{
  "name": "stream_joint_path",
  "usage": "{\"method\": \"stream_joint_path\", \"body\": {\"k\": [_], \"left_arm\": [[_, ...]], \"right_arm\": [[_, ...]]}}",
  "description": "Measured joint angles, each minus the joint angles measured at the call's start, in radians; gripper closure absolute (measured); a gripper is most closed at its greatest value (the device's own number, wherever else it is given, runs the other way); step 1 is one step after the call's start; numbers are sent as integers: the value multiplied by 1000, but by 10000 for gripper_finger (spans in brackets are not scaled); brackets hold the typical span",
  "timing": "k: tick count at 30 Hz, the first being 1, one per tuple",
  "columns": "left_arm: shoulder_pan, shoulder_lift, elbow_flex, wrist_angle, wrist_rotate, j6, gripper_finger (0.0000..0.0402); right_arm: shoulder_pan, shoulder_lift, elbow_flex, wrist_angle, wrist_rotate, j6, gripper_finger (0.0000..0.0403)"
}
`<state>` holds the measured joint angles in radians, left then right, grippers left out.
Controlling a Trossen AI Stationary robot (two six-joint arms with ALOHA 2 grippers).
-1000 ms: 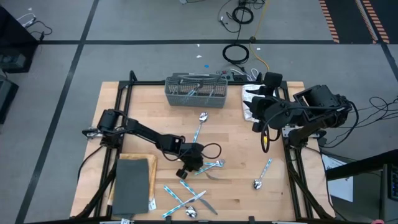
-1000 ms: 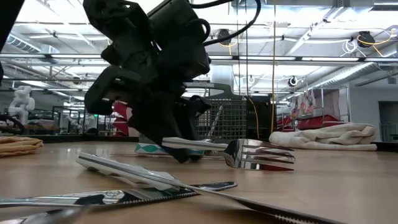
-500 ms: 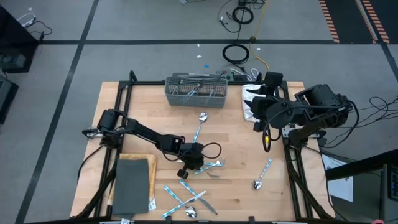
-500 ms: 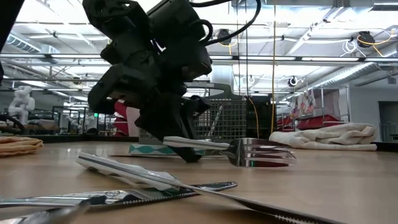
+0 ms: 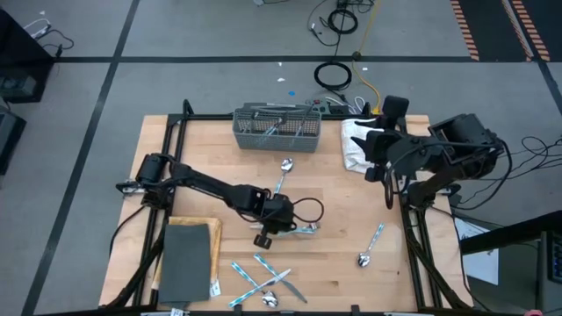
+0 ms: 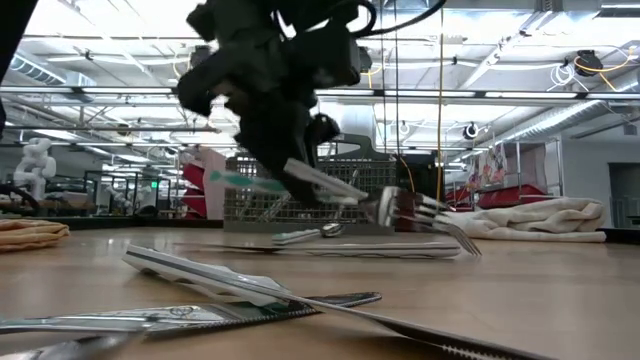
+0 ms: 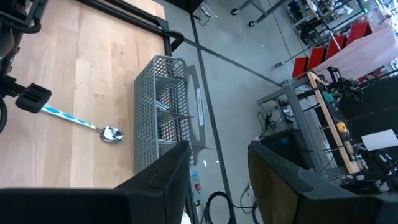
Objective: Sort silverware
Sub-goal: Put the blue fork into the silverware basket
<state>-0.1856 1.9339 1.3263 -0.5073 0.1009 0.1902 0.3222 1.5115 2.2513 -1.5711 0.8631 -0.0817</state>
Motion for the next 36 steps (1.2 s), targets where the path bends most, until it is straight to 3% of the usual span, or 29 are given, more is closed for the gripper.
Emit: {"method": "stream_joint_path", "body": {"k": [8, 14, 22, 31, 36], "left_arm": [[0, -2, 143, -343, -107, 1, 375], [1, -2, 205, -505, -188, -8, 375], [15, -3, 239, -769, -367, -199, 375], [49, -23, 240, -808, -612, -528, 375], [48, -100, 240, -651, -936, -721, 375]], "right_arm": [[0, -19, 0, 0, -3, 14, 252], [0, -19, 0, 0, -6, 17, 252], [0, -20, 0, 0, -6, 17, 252], [0, -20, 0, 0, -6, 13, 252], [0, -20, 0, 0, -5, 13, 252]]}}
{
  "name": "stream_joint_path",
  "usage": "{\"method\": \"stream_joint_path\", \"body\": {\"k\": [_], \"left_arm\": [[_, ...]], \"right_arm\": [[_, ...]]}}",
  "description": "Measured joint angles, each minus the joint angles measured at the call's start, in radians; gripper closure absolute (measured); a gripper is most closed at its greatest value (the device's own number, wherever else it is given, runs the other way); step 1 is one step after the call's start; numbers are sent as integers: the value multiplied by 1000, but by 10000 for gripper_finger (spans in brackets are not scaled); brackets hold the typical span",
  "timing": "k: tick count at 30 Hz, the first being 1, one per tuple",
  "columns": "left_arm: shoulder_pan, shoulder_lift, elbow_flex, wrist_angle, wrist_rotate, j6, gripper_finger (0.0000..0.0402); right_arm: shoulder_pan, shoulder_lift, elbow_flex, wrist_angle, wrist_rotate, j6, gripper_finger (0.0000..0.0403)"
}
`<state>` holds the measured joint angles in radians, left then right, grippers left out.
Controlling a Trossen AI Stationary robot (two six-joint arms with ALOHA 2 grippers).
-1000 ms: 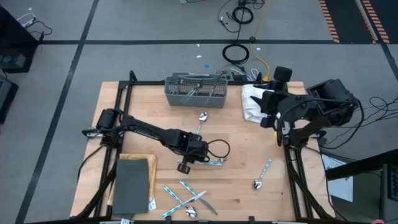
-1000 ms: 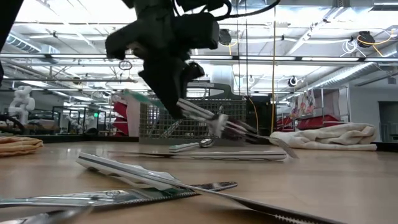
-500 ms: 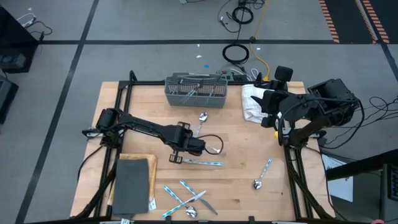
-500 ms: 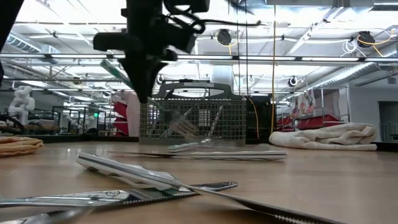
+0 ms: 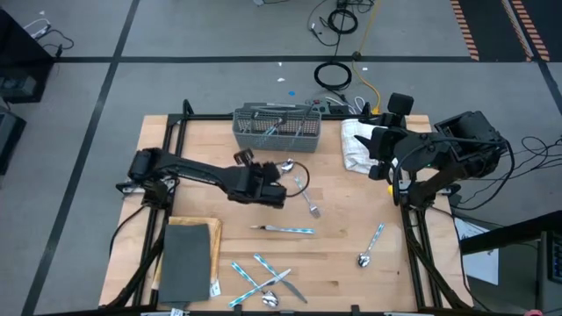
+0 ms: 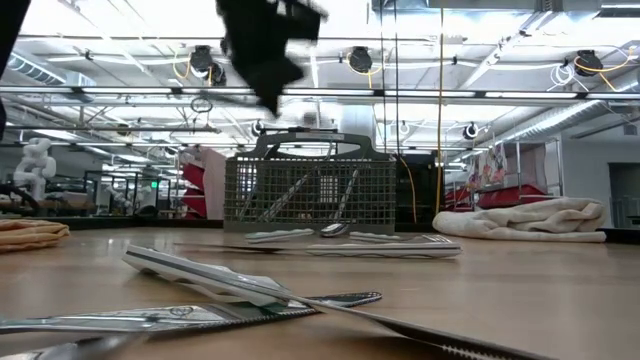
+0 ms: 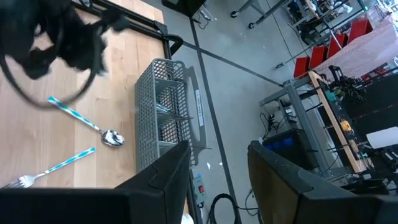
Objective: Sort silverware
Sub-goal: Put the blue fork into the silverware basket
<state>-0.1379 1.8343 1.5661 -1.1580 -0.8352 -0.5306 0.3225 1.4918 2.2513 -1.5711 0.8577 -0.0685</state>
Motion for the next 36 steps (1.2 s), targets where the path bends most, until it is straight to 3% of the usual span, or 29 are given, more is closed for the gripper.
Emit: {"method": "stream_joint_path", "body": {"k": [6, 8, 9, 12, 15, 22, 24, 27, 31, 33, 36], "left_arm": [[3, -84, -22, 239, -501, -131, 375], [5, -93, -40, 260, -701, -274, 375], [9, -95, -48, 234, -735, -384, 375], [51, -92, -86, 168, -733, -717, 375], [90, -80, -161, 164, -734, -950, 375], [138, -82, -244, 125, -734, -1158, 375], [125, -84, -215, 94, -734, -1104, 375], [87, -98, -165, 101, -717, -870, 375], [49, -100, -94, 240, -546, -447, 375], [42, -100, -88, 388, -416, -96, 375], [57, -108, -88, 686, 6, 220, 375]], "right_arm": [[0, 0, 0, 0, 0, -2, 252], [0, 0, 0, 0, 0, -3, 252], [0, 0, 0, 0, 0, -3, 252], [0, 0, 0, 0, 0, -7, 252], [0, 0, 0, 0, 0, -18, 252], [0, 0, 0, 0, 0, -23, 252], [0, 0, 0, 0, 0, -23, 252], [0, 0, 0, 0, 0, -28, 252], [0, 0, 0, 0, 0, -26, 252], [0, 0, 0, 0, 0, -26, 252], [0, 0, 0, 0, 0, -26, 252]]}}
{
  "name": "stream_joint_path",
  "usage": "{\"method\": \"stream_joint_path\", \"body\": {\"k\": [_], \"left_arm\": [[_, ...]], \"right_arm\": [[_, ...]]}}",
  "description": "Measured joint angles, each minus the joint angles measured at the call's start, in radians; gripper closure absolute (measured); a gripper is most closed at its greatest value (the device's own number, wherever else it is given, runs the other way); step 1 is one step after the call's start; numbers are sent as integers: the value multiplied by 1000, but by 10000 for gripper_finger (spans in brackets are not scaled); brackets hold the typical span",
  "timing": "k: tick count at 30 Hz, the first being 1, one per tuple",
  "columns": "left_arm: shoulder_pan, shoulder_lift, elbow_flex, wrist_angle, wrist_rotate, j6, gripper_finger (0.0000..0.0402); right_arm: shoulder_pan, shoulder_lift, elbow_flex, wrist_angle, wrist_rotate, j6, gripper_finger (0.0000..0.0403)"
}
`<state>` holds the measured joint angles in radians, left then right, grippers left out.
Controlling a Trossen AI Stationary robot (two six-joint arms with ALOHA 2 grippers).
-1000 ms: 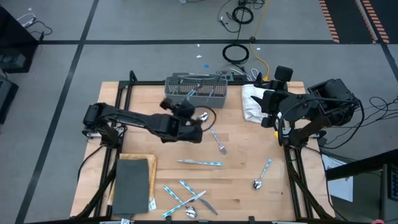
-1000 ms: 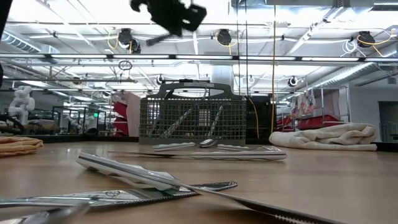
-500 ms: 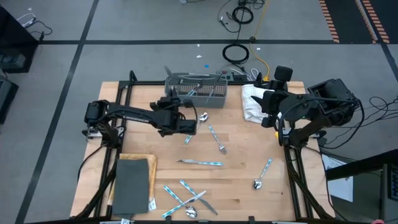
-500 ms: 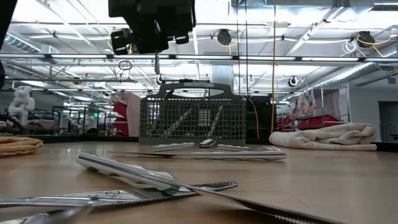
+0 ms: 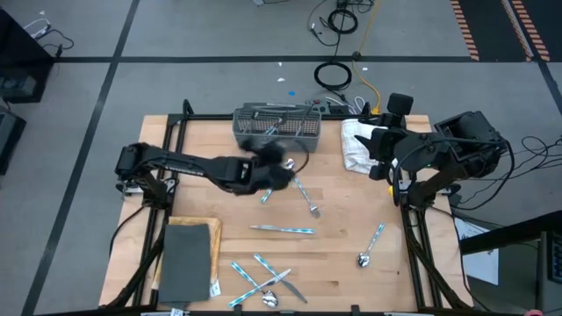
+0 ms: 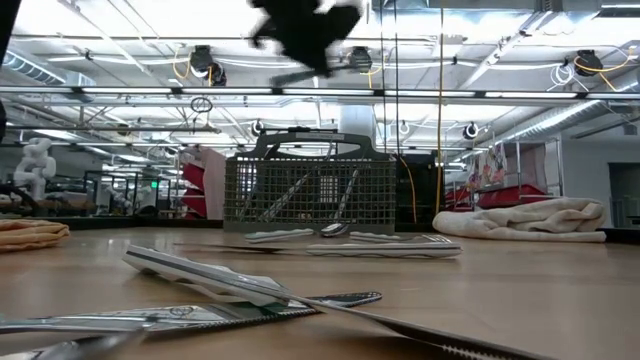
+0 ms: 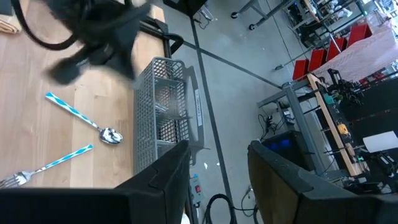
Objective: Sort silverware
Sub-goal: Put the blue fork into the silverware basket
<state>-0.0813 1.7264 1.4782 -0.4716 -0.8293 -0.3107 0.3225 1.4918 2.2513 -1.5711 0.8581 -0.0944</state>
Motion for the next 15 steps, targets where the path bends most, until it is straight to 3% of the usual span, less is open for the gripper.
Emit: {"method": "stream_joint_path", "body": {"k": [2, 3, 7, 10, 15], "left_arm": [[3, -2, 0, 210, 208, 139, 375], [0, 2, -1, 309, 234, 204, 375], [33, 4, -9, 473, 160, 445, 375], [95, -4, -32, 597, 139, 508, 375], [158, -21, -262, 1153, 193, 555, 375]], "right_arm": [[0, 0, 0, 0, 0, 7, 252], [0, 0, 0, 0, 0, 15, 252], [0, 0, 0, 0, 0, 30, 252], [0, 0, 0, 0, -7, 32, 252], [0, 0, 0, 0, -27, 36, 252]]}}
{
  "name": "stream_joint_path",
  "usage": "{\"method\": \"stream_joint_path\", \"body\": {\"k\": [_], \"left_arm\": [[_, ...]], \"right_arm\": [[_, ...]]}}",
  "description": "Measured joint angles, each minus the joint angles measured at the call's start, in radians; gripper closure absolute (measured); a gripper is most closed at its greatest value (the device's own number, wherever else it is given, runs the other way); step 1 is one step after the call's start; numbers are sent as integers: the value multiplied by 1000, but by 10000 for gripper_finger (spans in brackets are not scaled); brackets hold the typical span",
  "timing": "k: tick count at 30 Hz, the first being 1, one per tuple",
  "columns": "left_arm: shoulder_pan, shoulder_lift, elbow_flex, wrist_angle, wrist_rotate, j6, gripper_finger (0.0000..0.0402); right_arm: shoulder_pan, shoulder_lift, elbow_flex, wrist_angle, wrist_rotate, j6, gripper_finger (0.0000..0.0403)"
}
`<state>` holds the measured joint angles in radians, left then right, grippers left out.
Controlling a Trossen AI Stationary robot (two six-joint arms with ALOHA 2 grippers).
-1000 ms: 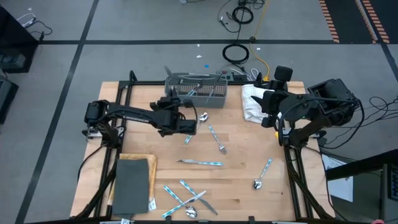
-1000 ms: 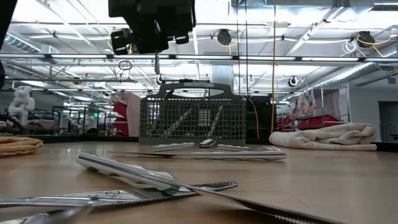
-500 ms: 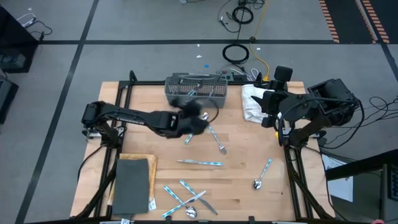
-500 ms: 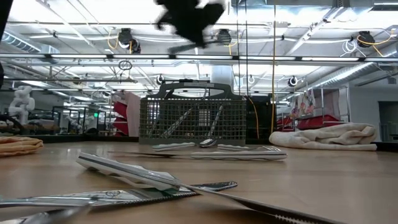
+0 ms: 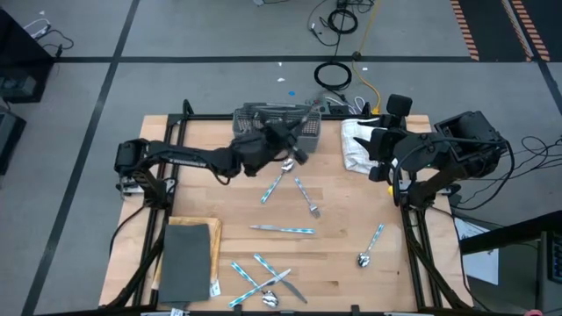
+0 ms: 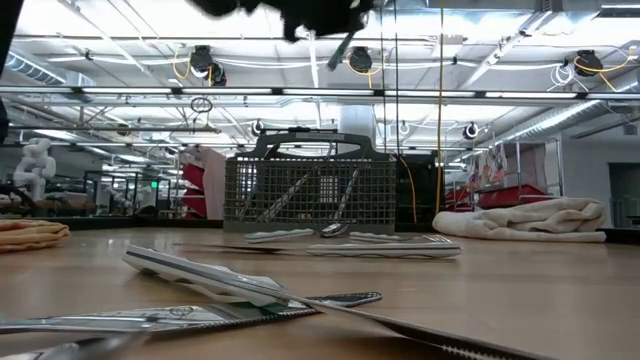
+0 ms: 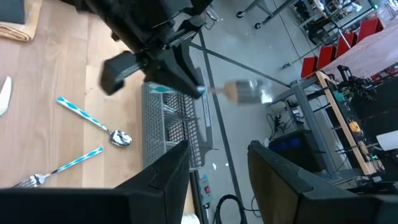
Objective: Sort silverware
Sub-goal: Put the blue fork into the silverware basket
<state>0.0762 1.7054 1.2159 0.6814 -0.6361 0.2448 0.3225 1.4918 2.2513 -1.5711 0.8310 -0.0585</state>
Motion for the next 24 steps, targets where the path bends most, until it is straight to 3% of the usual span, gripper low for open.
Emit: {"method": "stream_joint_path", "body": {"k": [4, 8, 11, 16, 24], "left_arm": [[45, -9, -253, 465, -51, 142, 375], [117, 4, -432, 747, -12, 94, 375], [181, 35, -468, 808, -13, 68, 375], [256, 113, -420, 824, 43, 26, 375], [293, 228, -405, 887, 65, -28, 375]], "right_arm": [[0, 0, 0, 0, 0, 12, 252], [0, 0, 0, 0, 0, -4, 252], [-1, 0, 0, 0, 0, -6, 252], [-2, 0, 0, 1, 0, -1, 252], [-2, 0, 0, 1, 0, -1, 252]]}}
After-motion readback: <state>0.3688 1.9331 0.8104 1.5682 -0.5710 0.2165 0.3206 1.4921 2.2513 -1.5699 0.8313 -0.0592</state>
